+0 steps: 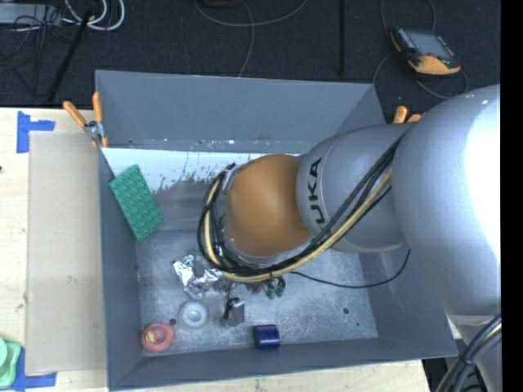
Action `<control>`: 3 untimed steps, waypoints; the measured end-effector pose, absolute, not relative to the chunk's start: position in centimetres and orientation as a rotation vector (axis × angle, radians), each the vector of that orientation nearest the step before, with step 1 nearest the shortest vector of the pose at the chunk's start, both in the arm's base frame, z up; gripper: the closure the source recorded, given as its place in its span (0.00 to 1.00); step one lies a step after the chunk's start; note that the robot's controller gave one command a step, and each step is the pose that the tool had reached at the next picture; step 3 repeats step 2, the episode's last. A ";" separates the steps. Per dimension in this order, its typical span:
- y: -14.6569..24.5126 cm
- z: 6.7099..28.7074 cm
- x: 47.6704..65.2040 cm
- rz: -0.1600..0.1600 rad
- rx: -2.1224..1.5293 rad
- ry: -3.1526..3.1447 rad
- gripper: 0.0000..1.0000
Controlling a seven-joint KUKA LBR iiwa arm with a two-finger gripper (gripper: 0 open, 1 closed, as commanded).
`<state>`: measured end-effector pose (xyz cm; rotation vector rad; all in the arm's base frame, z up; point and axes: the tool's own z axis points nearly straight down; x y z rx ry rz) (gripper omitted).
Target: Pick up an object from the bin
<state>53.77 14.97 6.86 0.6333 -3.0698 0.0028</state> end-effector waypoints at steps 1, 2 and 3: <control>15.1 7.0 53.9 -0.001 0.633 -3.075 1.00; 17.0 22.3 50.4 -0.002 0.677 -3.075 1.00; 17.0 22.3 50.4 -0.002 0.677 -3.075 1.00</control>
Offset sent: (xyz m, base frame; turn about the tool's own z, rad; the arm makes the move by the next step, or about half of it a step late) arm 0.0000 0.0000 0.0000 0.0000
